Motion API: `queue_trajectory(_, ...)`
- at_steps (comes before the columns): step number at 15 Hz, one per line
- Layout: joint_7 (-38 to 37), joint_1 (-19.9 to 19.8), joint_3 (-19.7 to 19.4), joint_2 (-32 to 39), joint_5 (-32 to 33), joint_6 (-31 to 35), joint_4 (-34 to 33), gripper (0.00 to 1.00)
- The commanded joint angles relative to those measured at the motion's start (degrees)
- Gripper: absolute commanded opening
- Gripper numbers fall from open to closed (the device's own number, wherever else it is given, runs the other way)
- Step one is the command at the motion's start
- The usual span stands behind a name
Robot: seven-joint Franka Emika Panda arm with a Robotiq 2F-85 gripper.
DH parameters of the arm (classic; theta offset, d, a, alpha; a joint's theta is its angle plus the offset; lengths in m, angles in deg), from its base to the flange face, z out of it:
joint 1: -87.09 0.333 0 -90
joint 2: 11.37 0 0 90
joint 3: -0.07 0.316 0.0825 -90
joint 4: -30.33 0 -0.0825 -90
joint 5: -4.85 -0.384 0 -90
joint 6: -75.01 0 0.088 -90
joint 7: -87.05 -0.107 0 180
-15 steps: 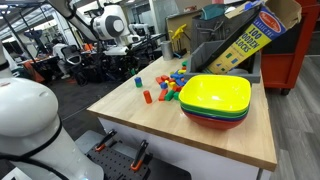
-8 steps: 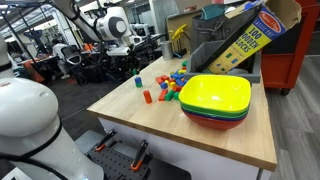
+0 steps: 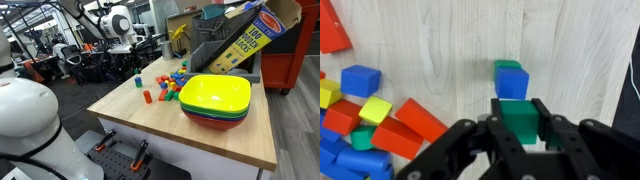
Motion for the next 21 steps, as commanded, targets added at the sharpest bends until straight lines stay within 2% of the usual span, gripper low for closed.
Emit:
queue_trajectory(1, -1.41, 0.01, -0.15, -0.40, 0.72, -3.08, -0.99, 0.08)
queue_trajectory(14, -1.64, 0.12, -0.06, 1.05, 0.18, -3.27, -0.28, 0.08)
queue_trajectory(21, -0.96, -0.03, 0.49, 0.74, -2.70, -3.57, -0.28, 0.08)
